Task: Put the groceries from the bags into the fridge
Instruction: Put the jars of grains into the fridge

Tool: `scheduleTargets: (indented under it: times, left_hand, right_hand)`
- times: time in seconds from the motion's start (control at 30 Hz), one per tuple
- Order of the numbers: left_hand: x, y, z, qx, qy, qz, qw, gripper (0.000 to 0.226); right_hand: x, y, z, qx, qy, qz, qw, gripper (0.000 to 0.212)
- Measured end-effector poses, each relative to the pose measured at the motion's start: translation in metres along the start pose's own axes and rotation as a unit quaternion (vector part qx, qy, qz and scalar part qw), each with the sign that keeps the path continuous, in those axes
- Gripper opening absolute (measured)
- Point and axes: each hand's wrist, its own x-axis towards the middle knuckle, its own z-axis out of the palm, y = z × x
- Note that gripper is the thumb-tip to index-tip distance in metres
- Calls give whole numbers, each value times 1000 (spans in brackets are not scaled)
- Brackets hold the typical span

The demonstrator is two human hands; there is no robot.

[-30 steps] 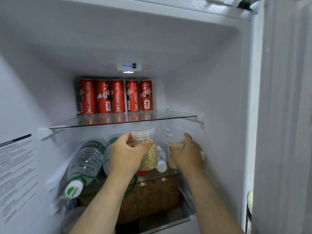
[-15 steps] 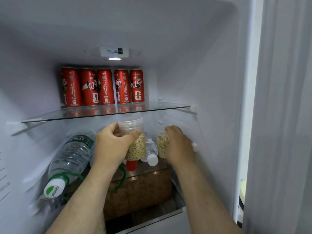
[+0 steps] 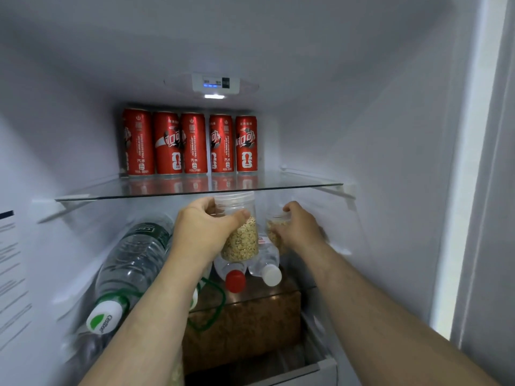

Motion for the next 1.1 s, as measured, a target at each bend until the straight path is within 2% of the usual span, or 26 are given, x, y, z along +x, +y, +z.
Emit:
scheduleTargets:
  times: [0.13,0.23,0.3,0.43,0.73,0.87,0.93,1.1]
  left_hand:
    - [4,0,-1,16,-6,-2,1000,34]
    - [8,-5,-3,15,-9,-14,1000,28]
    - [9,-6,-5,13,-11,-23,1000,33]
    - [11,-5,-6,-5,-9,-31,999,24]
    - [7,-1,0,-4,7,-17,1000,25]
    - [2,-3,0,6,4,-19,1000,28]
    - [1,-4,-1,6,-1,-21,1000,29]
    - [2,-3,-4,14,-6,-16,1000,28]
  right_hand:
    - [19,-2,14,-13,12,-5,1000,33]
    - [34,1,24,-19,11,-11,1000,41]
    - [43,3,29,-9,7,-8,1000,45]
    - [60,1,38,16,-14,1,1000,47]
    - [81,5,56,53,-34,23,998,49]
    - [80,11,55,41,-107,16,993,65]
    - [79,12,56,71,-111,28,991,68]
    - [77,13,61,136,-127,23,982,92]
